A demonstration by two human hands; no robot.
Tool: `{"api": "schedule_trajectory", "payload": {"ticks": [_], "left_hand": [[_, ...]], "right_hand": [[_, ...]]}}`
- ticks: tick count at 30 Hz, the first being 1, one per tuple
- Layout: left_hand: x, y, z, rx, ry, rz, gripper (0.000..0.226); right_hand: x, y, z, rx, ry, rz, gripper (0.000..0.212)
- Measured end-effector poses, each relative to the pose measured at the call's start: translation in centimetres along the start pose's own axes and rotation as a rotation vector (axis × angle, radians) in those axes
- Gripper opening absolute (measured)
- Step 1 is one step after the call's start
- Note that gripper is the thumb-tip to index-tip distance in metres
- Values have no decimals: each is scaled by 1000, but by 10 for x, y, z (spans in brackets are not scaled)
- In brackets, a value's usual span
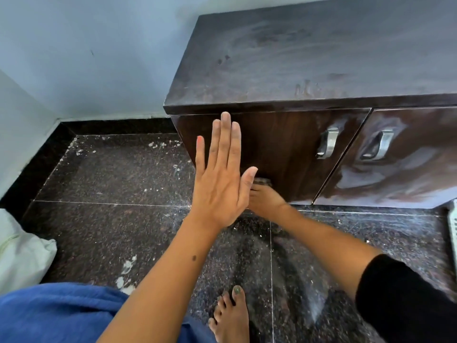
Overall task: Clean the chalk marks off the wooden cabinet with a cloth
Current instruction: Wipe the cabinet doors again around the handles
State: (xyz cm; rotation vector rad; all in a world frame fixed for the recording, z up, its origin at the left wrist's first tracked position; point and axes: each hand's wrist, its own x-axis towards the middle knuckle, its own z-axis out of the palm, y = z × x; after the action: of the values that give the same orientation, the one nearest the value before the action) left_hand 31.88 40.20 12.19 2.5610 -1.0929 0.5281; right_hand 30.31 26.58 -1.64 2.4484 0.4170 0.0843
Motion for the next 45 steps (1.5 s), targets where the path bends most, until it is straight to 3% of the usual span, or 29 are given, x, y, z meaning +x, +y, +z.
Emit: {"api": "schedule_trajectory", "payload": {"ticks": [1,6,8,14,18,23,28,32,36,39,42,45], "left_hand": [[-2,0,3,38,-10,36,66],[-6,-5,14,126,-104,149,65],[-10,-6,20,171,-128,189,65],[-8,0,40,248,-137,155,68],[-8,10,52,327,-128,81,71],[-7,13,59,362,-119,43,71],[-6,15,69,400,-84,16,73],[-4,19,73,405,-81,0,73],[-5,20,73,404,-90,-1,74],[-4,24,73,379,-84,-9,75],[-4,28,69,321,-69,-10,76],[-3,35,61,260,-33,38,72]], "right_hand": [[-13,4,8,-4,-113,-161,63],[-94,34,56,-136,-193,-203,66],[-106,38,65,-182,-297,-235,66],[-85,22,67,-181,-303,-310,64],[-49,-3,59,-189,-416,-362,62],[-51,-5,60,-171,-390,-378,60],[-107,17,95,-155,-321,-353,59],[-147,37,124,-79,-265,-219,71],[-147,33,129,-141,-315,-237,66],[-122,29,104,-174,-172,-199,71],[-80,28,73,-122,224,-65,69],[-72,38,62,-58,407,20,62]]}}
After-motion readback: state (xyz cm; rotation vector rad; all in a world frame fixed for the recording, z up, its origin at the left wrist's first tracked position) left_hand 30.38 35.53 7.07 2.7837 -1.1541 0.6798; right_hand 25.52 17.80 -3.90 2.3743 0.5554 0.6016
